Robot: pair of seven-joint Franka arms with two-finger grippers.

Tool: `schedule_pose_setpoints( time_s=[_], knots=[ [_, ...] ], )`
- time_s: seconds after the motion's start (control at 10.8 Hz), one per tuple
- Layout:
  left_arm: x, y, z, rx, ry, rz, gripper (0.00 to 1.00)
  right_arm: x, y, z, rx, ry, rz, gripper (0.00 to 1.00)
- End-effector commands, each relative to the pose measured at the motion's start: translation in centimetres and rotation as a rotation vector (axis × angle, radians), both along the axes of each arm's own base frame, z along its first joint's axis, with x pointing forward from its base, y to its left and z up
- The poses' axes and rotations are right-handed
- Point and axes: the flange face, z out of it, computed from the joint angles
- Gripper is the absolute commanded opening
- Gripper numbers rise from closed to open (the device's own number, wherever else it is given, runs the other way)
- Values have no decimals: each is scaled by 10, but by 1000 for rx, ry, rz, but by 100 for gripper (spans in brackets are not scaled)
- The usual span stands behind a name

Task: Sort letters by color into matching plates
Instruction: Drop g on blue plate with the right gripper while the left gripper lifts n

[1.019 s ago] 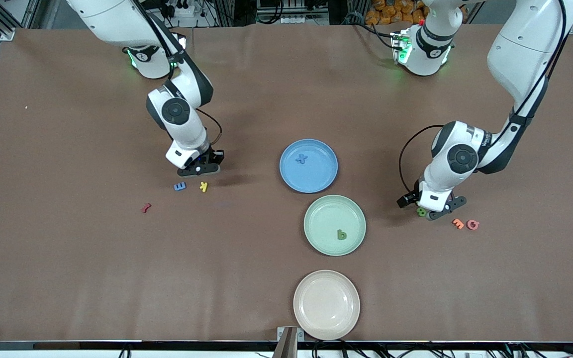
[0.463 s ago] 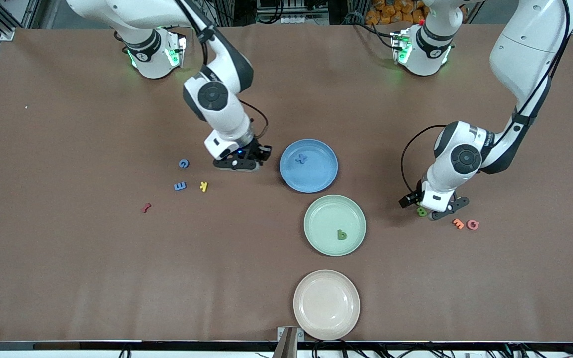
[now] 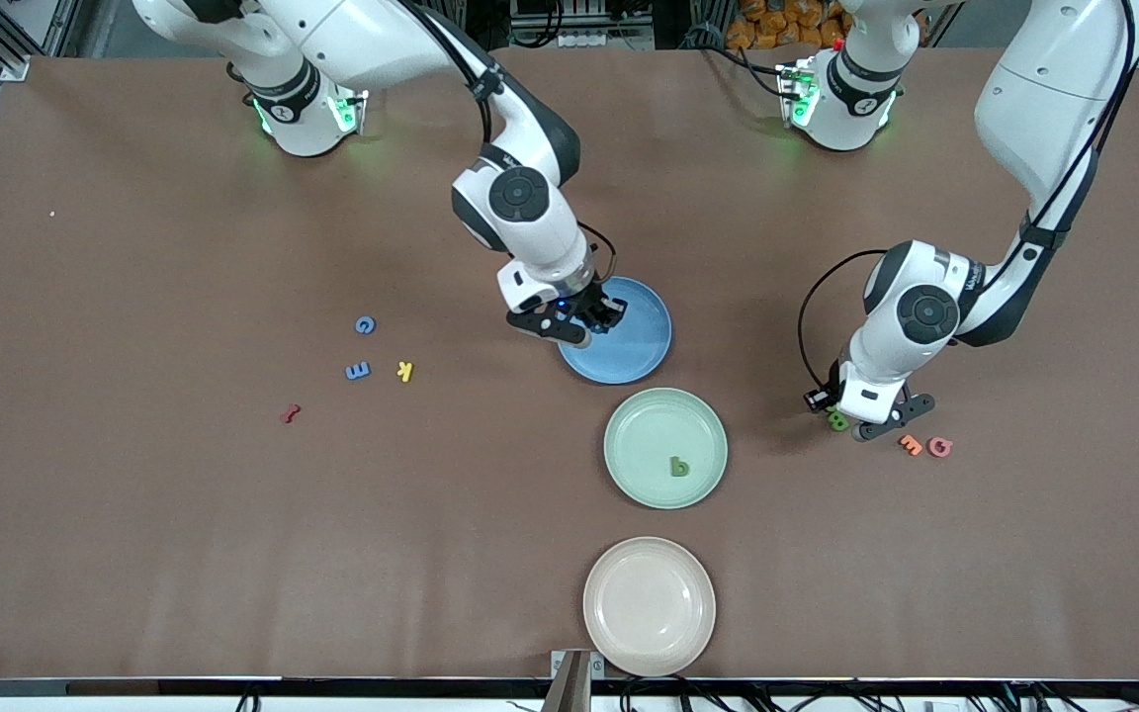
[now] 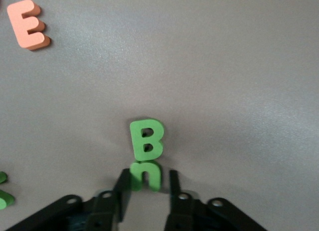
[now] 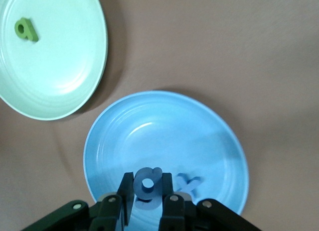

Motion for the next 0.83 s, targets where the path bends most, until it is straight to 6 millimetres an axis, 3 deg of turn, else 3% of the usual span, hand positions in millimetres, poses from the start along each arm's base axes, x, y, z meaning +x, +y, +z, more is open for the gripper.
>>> schedule_pose_setpoints(
  time_s=[0.0, 0.19, 0.28, 0.46, 0.74],
  knots=[
    [3, 6, 3, 14, -17, -16, 0, -3, 19, -17, 23, 1, -20, 7],
    [10, 5, 12, 11, -38, -2, 0, -1, 18, -20, 22, 11, -29, 58],
    [18, 2, 20, 2, -58, 10, 0, 4, 14, -14, 24, 1, -32, 72],
    [36, -22, 43, -26, -113, 62, 0, 21, -8, 5, 20, -14, -31, 76],
    [53, -80, 61, -83, -166, 137, 0, 46, -85, 43, -87, 18, 102, 77]
  ],
)
